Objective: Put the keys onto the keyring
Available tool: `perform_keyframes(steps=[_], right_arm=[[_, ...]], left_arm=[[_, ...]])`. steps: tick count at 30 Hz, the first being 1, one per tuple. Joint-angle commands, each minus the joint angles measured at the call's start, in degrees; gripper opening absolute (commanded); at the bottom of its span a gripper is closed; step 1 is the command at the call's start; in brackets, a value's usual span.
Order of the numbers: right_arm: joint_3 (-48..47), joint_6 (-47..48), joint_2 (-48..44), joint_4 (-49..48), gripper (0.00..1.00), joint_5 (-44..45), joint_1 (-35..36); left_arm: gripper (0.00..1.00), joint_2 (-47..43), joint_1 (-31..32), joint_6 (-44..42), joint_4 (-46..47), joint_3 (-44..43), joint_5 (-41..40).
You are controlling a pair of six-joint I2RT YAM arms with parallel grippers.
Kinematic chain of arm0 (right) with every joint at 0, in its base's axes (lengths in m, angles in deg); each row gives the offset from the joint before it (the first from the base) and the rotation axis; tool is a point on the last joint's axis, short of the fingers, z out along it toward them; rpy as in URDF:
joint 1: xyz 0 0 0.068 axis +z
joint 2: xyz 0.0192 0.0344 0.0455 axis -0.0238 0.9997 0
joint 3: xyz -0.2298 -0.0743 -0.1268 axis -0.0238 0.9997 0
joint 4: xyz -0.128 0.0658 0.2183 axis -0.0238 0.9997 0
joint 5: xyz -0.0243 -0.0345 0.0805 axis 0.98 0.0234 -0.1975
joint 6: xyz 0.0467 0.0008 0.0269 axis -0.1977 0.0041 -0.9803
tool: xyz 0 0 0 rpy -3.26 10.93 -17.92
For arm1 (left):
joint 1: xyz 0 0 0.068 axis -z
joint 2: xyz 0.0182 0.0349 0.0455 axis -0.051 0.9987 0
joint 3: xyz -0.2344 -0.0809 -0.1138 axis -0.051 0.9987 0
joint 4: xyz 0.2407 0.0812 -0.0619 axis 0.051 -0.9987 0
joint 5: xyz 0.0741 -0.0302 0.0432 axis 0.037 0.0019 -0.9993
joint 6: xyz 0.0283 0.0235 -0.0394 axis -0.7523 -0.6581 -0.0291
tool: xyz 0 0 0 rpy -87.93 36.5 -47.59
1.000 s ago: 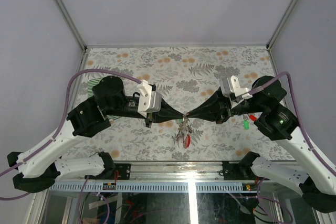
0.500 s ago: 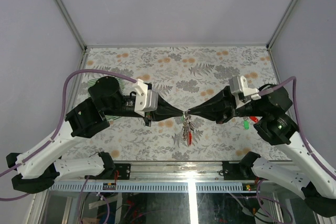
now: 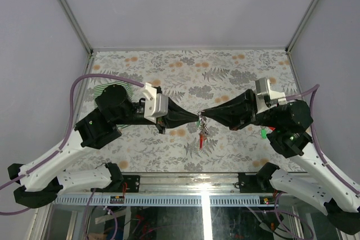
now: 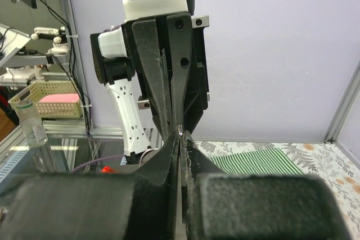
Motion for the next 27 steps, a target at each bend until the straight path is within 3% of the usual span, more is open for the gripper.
perform_keyframes(steps=[1,5,16,27], right_arm=[[0.53,-3.40,-1.51,-14.00,0.00,6.61,0.35],[2.24,-4.20,-1.64,-16.14,0.00,9.11,0.39],[2.36,-1.22,-3.23,-9.26,0.00,16.59,0.37],[0.80,3.57,-4.01,-4.23,0.00,13.43,0.37]], left_arm=[[0.00,-0.96,0.25,3.45,6.38,2.25,-0.29],[0.00,-1.12,0.25,5.16,9.67,3.53,-1.23],[0.01,-1.37,0.18,5.09,10.29,3.86,-7.05],[0.19,-3.33,0.18,5.48,12.39,5.15,-9.28]])
